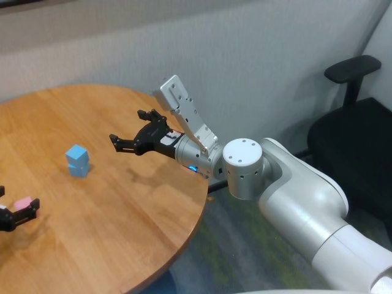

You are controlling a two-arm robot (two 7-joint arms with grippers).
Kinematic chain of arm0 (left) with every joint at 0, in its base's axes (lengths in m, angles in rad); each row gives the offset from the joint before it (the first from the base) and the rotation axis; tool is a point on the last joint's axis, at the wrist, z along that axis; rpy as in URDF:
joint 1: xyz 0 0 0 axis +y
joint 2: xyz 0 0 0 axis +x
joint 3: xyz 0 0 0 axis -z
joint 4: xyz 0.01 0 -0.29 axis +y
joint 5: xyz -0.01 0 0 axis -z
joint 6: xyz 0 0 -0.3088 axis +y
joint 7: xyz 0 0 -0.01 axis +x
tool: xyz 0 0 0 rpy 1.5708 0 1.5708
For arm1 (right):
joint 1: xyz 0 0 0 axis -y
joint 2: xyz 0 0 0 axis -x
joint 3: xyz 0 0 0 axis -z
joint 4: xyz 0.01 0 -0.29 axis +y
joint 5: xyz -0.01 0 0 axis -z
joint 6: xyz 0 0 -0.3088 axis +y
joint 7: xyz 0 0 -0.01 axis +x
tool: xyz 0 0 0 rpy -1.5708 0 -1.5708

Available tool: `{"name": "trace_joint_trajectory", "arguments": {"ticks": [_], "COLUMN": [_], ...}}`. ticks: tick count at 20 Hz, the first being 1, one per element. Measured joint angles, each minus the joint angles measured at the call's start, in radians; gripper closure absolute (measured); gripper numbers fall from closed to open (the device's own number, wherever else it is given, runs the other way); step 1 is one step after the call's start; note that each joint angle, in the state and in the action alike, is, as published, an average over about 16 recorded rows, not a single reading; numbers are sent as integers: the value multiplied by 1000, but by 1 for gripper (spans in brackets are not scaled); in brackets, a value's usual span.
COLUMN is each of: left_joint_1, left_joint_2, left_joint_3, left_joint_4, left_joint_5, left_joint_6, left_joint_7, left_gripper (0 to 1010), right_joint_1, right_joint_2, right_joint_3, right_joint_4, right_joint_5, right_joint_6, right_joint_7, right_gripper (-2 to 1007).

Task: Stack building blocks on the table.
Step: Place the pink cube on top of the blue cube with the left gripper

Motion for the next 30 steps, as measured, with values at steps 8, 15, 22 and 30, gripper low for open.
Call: {"name": "trace_joint_trajectory", "arguments": {"ticks": [8,15,22,30], "left_joint_1": [-23,-37,-49,-59], "left_joint_2": [-15,-25,-34,-41], "left_joint_3": [14,23,29,35], "left_joint_4": [44,79,107,127], "left_joint_5": [-2,-1,2,5], "left_joint_6": [-3,-6,-7,-6], "left_joint_7": [-8,-13,-19,-27], "left_gripper": [10,10,10,10], "right_joint_1": [0,0,0,0], "right_joint_2": [0,0,0,0], "right_joint_3": [0,0,0,0], "right_joint_4": [0,0,0,0], "right_joint_5": [0,0,0,0], "right_joint_6": [0,0,0,0], "right_joint_7": [0,0,0,0], "right_gripper": [1,1,1,1]}}
